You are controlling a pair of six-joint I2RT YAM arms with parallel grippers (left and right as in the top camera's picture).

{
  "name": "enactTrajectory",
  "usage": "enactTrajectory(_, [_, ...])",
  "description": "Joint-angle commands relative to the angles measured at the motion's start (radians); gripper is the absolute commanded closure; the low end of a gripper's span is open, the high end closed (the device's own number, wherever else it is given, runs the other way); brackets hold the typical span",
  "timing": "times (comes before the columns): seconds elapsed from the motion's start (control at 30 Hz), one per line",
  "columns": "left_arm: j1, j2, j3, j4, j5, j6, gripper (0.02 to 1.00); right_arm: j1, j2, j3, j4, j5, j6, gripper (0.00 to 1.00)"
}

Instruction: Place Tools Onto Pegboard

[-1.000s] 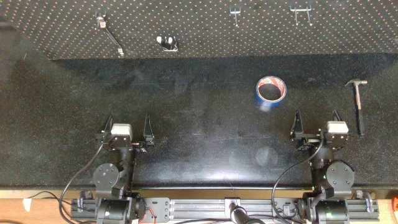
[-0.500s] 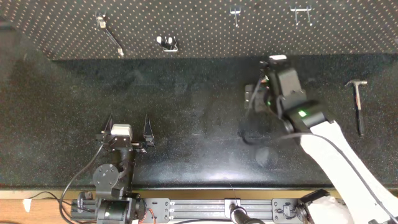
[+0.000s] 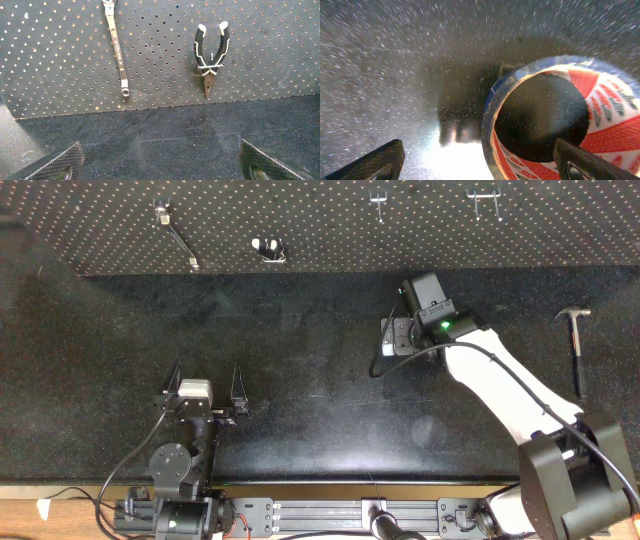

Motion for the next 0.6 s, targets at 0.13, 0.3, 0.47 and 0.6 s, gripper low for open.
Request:
enactTrajectory(0.13, [-0.004, -0.008, -0.002, -0.008, 0.0, 0.001, 0.023, 0.006, 0.045, 0.02, 0.001, -0.01, 0.015, 0.687])
enactTrajectory(0.3, [-0.004, -0.008, -0.002, -0.008, 0.0, 0.001, 0.023, 0.006, -0.022, 0.02, 0.042, -0.002, 0.015, 0.925])
enactTrajectory(0.47, [-0.004, -0.008, -0.002, -0.008, 0.0, 0.001, 0.023, 0.066, -0.367, 0.02, 0.136, 0.079, 0.015, 0.925])
enactTrajectory(0.6, [-0.004, -0.008, -0.002, -0.008, 0.0, 0.001, 0.023, 0.203, -0.444, 0.02, 0.303, 0.218, -0.008, 0.925])
